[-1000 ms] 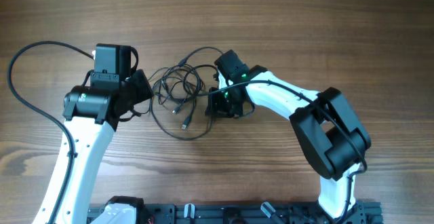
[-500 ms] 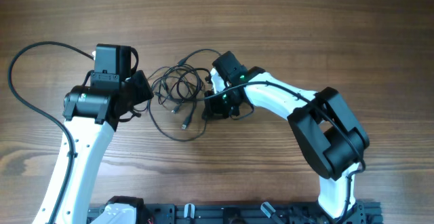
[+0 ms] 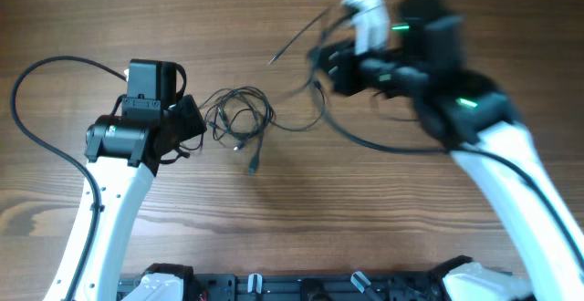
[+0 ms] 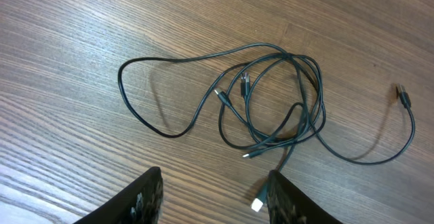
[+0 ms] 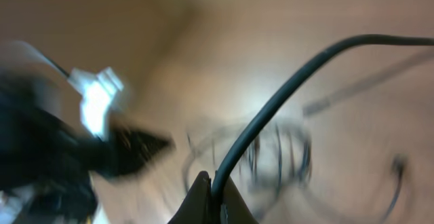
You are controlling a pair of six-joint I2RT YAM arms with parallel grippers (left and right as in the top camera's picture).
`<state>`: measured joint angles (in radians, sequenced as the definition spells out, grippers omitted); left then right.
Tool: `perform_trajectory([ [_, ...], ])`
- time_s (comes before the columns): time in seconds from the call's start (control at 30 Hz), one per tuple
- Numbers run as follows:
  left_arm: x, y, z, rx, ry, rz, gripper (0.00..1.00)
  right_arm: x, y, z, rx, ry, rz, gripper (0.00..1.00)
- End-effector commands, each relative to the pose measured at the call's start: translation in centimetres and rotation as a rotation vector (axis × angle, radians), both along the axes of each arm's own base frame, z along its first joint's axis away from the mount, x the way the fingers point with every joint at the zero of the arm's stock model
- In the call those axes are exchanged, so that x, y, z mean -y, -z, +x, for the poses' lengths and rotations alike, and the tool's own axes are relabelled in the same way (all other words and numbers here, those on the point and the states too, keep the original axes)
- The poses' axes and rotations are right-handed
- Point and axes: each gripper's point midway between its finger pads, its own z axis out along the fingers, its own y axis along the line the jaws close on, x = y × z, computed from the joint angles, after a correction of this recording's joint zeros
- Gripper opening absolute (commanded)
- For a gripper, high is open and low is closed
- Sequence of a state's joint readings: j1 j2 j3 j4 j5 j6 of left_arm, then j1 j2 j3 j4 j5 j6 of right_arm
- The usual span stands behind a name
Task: Untangle cables
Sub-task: 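Pull the grasped cable with the right gripper toward the upper right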
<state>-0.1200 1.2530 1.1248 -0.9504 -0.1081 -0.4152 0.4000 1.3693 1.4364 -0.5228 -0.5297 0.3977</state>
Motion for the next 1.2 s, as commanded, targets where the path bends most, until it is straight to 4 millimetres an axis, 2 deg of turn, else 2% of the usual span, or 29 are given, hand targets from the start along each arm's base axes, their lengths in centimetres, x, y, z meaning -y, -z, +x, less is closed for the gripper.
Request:
perform_trajectory([
  [0.0,-0.4,-0.1,0.1,0.003,0.000,0.021,0.51,3.7,-6.1,0.0,0.094,0.134,0.132,0.04],
  [0.07,-0.4,-0.1,0.1,0.003,0.000,0.021,0.51,5.3,-8.1,0.1,0.159,0.174,0.160,0.04],
  [0.17,-0.4,-0.1,0.1,0.003,0.000,0.021,0.51,7.6,-9.2,0.9,0.205,0.271,0.158,0.04],
  [0.3,-0.4,-0.1,0.1,0.003,0.000,0.021,0.51,12.2,-9.7,3.1,0.229,0.487,0.150,0.04],
  [0.37,-0.4,-0.1,0.1,0.002,0.002,0.018,0.51,14.7,-10.6,4.0,0.232,0.580,0.204,0.04],
  [0.53,-0.4,-0.1,0.1,0.002,0.002,0.018,0.51,20.3,-13.5,4.9,0.278,0.724,0.352,0.04],
  [0.63,-0.4,-0.1,0.1,0.002,0.002,0.018,0.51,24.2,-13.5,5.0,0.245,0.831,0.416,0.04],
  [0.73,-0.4,-0.1,0.1,0.002,0.002,0.018,0.51,26.9,-10.7,4.9,0.115,0.939,0.432,0.04],
  [0.8,-0.4,-0.1,0.1,0.002,0.002,0.018,0.51,28.9,-7.1,4.6,-0.007,1.047,0.373,0.04],
  [0.83,-0.4,-0.1,0.1,0.002,0.002,0.018,0.51,30.1,-4.5,4.3,-0.083,1.122,0.310,0.04],
  [0.9,-0.4,-0.1,0.1,0.002,0.002,0.018,0.51,32.4,0.4,3.0,-0.210,1.258,0.125,0.04],
  [0.97,-0.4,-0.1,0.1,0.002,0.002,0.018,0.51,34.0,3.9,1.8,-0.311,1.338,-0.021,0.04],
  [1.03,-0.4,-0.1,0.1,0.002,0.002,0.018,0.51,35.0,6.9,1.6,-0.389,1.342,-0.169,0.04],
  [1.17,-0.4,-0.1,0.1,0.002,0.002,0.018,0.51,35.0,10.2,2.8,-0.448,1.234,-0.315,0.04],
])
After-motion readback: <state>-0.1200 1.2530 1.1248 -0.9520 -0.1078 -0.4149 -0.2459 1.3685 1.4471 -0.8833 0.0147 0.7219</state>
